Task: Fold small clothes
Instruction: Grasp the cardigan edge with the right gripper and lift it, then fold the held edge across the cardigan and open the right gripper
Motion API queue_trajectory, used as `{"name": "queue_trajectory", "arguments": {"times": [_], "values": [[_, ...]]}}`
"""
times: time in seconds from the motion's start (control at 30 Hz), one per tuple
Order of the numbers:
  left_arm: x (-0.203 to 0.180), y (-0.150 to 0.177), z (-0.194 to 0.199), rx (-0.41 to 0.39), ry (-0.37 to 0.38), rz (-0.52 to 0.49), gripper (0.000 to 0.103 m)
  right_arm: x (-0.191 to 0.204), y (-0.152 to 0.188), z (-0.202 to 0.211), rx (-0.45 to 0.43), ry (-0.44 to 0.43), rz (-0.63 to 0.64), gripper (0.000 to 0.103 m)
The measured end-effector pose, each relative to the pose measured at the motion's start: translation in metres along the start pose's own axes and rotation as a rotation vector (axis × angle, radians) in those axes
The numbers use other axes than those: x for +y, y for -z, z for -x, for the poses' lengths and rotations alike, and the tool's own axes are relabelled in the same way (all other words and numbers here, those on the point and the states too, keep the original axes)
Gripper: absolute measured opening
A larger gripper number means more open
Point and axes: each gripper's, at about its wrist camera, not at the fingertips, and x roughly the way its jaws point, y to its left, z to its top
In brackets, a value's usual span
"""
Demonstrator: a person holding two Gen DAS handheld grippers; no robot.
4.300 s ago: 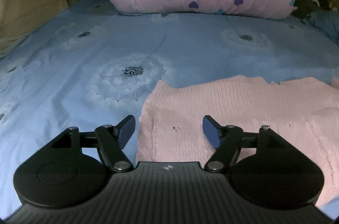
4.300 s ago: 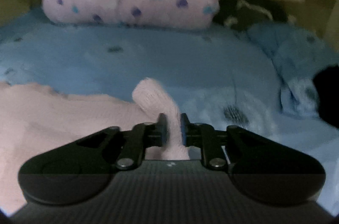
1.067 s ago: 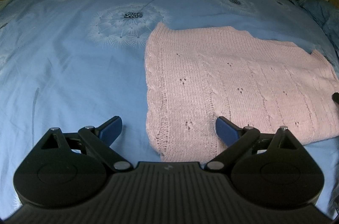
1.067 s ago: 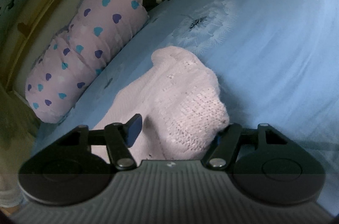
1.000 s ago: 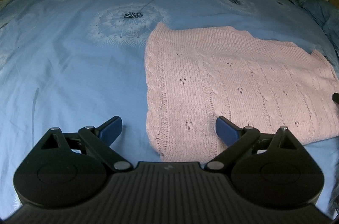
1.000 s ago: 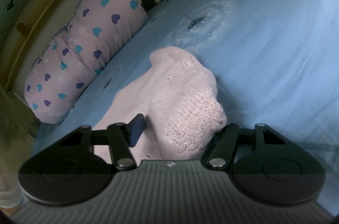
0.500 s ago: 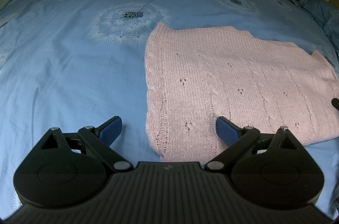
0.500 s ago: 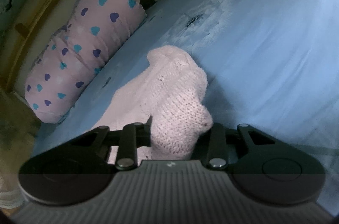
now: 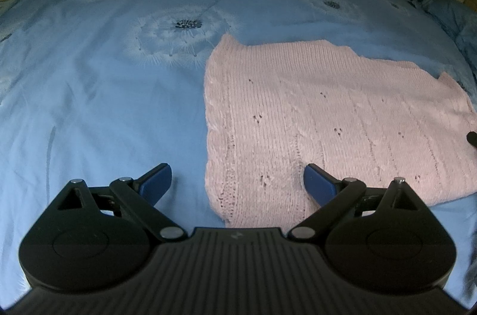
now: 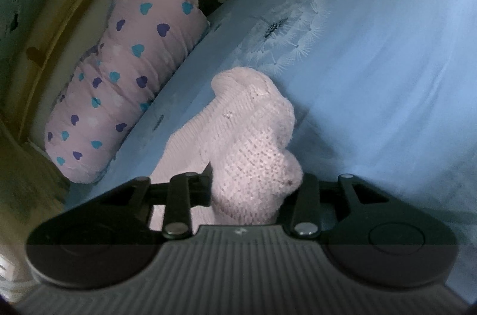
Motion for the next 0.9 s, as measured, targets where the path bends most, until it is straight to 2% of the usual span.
{"name": "queue_trajectory", "arguments": {"times": [0.07,0.13,0.3,0.47,0.73,0.9], "values": [[0.000,-0.001,0.001,-0.003,0.001,0.004,0.098,0.002,-0.003,0.000,0.007,0.002,0.009,0.038],[0.001,-0.002,0.003,-0.008,0.001,0.008,0.098,0.010,-0.002,0.001,0.001,0.024,0.076,0.033],[0.005,-0.004,0.007,-0.017,-0.001,0.023,0.098,0.031,0.001,0.004,-0.017,0.068,0.188,0.029],[0.012,-0.007,0.013,-0.043,-0.029,0.029,0.098,0.051,0.000,0.009,-0.032,0.069,0.291,0.029],[0.025,-0.011,0.016,-0.046,-0.030,0.078,0.098,0.091,0.002,0.013,-0.042,0.080,0.453,0.029],[0.028,-0.012,0.015,-0.043,-0.035,0.095,0.098,0.128,0.013,0.014,-0.052,0.040,0.559,0.028]]}}
